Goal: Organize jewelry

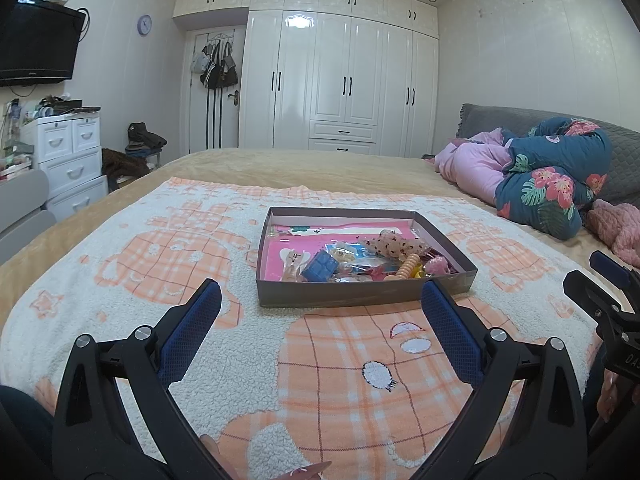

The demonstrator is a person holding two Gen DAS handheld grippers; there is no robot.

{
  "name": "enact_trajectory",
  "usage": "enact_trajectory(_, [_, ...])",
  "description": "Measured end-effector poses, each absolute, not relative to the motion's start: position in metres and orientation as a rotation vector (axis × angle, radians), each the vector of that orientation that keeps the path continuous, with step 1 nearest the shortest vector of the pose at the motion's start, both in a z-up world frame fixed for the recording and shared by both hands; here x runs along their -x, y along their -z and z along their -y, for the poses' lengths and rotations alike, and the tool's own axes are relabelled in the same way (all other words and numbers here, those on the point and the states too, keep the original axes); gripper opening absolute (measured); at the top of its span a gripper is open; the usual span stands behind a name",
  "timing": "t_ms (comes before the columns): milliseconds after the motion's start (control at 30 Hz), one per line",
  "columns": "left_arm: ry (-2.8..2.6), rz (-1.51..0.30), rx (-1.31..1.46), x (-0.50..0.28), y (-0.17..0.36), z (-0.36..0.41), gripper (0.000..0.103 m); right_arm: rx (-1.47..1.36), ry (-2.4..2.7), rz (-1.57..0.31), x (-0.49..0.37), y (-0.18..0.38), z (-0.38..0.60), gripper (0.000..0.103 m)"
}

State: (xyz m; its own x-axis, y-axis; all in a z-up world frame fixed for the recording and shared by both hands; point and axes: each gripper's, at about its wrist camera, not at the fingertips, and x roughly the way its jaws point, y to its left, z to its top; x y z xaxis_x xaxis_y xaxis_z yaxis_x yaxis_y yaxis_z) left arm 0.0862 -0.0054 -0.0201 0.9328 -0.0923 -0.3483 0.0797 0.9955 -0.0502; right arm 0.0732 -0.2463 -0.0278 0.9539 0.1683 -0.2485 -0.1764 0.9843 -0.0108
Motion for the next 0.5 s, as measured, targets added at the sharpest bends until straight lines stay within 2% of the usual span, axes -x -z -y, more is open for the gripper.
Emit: enact_trajectory(500, [0.089,-0.358,0.036,-0.0863,0.0202,0.0053,0.092,0.032,-0.174,-0.248,-0.0733,0.0275,0.2474,0.097])
